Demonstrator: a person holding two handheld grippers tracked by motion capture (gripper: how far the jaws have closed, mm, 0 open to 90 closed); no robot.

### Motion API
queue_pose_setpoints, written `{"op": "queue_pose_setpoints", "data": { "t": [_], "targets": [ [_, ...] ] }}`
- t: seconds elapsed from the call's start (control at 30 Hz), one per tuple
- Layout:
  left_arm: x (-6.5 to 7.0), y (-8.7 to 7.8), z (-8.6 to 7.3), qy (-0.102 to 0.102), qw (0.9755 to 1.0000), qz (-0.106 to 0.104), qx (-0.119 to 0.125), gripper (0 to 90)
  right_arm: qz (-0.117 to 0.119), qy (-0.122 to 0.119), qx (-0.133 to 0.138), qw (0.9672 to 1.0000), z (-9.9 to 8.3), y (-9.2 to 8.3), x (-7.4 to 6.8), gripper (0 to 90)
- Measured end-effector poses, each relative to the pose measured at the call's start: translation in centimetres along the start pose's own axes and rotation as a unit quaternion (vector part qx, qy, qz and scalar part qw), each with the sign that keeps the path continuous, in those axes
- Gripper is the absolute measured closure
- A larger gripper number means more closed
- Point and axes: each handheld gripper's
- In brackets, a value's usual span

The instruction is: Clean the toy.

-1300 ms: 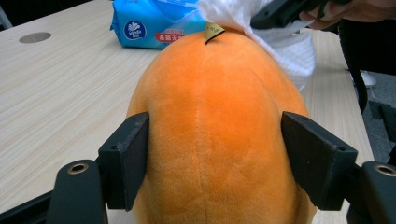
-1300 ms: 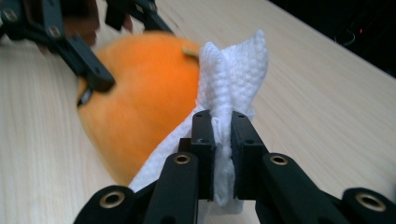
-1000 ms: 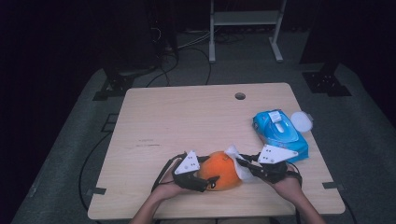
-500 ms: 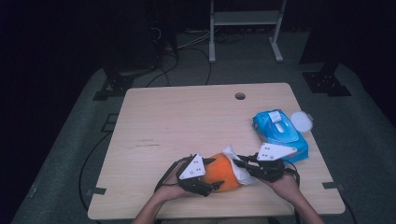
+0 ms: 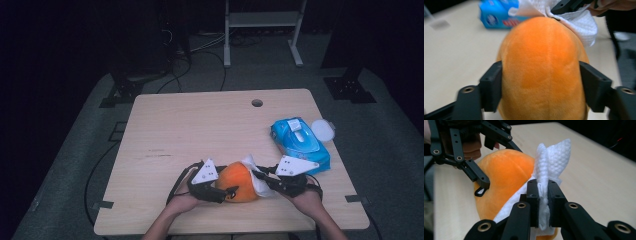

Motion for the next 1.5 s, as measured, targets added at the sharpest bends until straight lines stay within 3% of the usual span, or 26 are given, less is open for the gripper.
{"op": "queue_pose_setpoints", "data": {
  "t": [0.03,0.07,0.13,0.2,0.27,0.33,0.47,0.6,0.67,0.77,0.9,0.97,1.03,1.13,1.23,1.33,1.4,1.5],
  "targets": [
    [0.2,0.0,0.4,0.028,0.9996,0.009,-0.003,31.6,-0.002,-0.006,0.007,1.0000,0.3,-0.2,-0.3,80.9],
    [0.3,0.2,0.6,0.046,0.9989,0.002,-0.012,31.6,0.008,-0.006,0.023,0.9997,0.9,-0.4,-0.7,80.9],
    [0.9,0.6,0.6,0.068,0.9976,-0.007,-0.013,31.3,0.026,-0.015,0.032,0.9990,1.5,-0.2,-1.5,80.8],
    [1.2,0.6,0.5,0.077,0.9969,-0.010,-0.010,29.7,0.027,-0.030,0.018,0.9990,1.5,0.5,-2.1,80.8],
    [1.0,0.5,0.1,0.061,0.9980,-0.013,-0.005,24.4,0.033,-0.026,0.010,0.9991,0.9,0.9,-1.8,80.8],
    [0.7,0.5,-0.3,0.016,0.9997,-0.017,0.007,16.1,0.034,-0.018,0.005,0.9993,0.5,0.9,-1.2,80.8],
    [0.0,0.5,-0.8,-0.037,0.9989,-0.027,0.010,12.1,0.025,-0.004,0.004,0.9997,-0.1,0.2,-0.3,80.8],
    [0.4,0.4,-0.1,-0.008,0.9999,-0.008,0.012,28.9,0.015,-0.008,0.010,0.9998,0.3,0.0,-0.7,80.9],
    [0.6,0.3,0.4,0.013,0.9998,-0.005,0.017,30.9,0.031,-0.012,0.019,0.9993,0.7,0.1,-1.5,80.8],
    [0.4,-0.2,0.5,0.023,0.9994,-0.004,0.025,33.9,0.048,-0.011,0.027,0.9984,1.1,0.0,-1.9,80.8],
    [0.0,-0.6,0.4,0.009,0.9996,-0.005,0.028,34.9,0.025,-0.004,0.019,0.9995,0.9,-0.4,-0.7,80.9],
    [0.1,-0.3,0.6,0.008,0.9996,-0.004,0.028,34.8,0.024,0.002,0.021,0.9995,0.8,-0.4,-0.7,80.9],
    [0.4,-0.2,0.8,0.013,0.9995,-0.001,0.027,34.5,0.022,-0.021,0.017,0.9994,1.0,-0.1,-2.0,80.9],
    [1.0,0.3,1.4,0.028,0.9994,0.003,0.021,33.5,0.045,-0.035,0.016,0.9982,1.5,0.5,-3.6,80.9],
    [1.3,0.5,1.4,0.045,0.9989,0.005,0.009,31.2,0.056,-0.048,0.006,0.9973,1.6,1.2,-4.3,80.9],
    [1.2,0.4,1.1,0.034,0.9993,0.006,0.015,30.9,0.049,-0.048,0.000,0.9977,1.4,0.9,-3.4,81.0],
    [1.1,0.4,0.9,0.024,0.9995,0.004,0.019,30.7,0.024,-0.050,-0.001,0.9984,1.3,0.3,-2.7,81.0],
    [1.2,0.8,1.4,0.015,0.9998,0.003,0.016,30.0,0.020,-0.034,0.006,0.9992,1.3,0.1,-2.5,81.0]
  ]
}}
Point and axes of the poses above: each handheld gripper's, and its own axes: y roughly forward along the jaws, z roughly out of its top, x roughly to its right, and after that the axes turned 14 degrees about y, right-handed
